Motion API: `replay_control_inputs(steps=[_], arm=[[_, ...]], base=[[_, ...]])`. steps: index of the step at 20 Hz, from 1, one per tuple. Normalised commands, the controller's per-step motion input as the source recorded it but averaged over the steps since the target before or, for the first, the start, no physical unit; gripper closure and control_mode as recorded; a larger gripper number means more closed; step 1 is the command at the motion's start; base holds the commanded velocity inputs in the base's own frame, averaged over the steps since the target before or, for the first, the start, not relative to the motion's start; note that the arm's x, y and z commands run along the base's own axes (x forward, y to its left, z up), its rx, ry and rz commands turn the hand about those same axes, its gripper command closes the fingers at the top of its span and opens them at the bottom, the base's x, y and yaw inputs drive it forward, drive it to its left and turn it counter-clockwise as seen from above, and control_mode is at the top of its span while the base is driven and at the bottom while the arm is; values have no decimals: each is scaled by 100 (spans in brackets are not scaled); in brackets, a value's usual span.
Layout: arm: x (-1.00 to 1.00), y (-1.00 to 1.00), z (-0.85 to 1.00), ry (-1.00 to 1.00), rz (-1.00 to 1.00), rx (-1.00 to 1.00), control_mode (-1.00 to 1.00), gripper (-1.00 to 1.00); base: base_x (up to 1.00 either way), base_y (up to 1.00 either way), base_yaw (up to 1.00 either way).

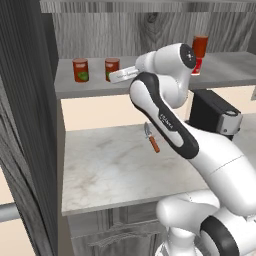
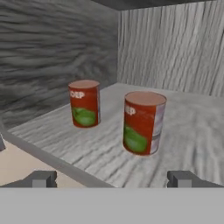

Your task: Stack two cans on top of the other two cans in the cabinet.

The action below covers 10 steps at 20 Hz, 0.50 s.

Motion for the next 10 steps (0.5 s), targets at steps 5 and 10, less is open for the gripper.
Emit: replay_control_inputs(steps=[5,10], arm=[[16,0,0,0,0,0,-100,-100],[18,0,0,0,0,0,-100,-100]], base=[[0,0,0],[0,0,0]])
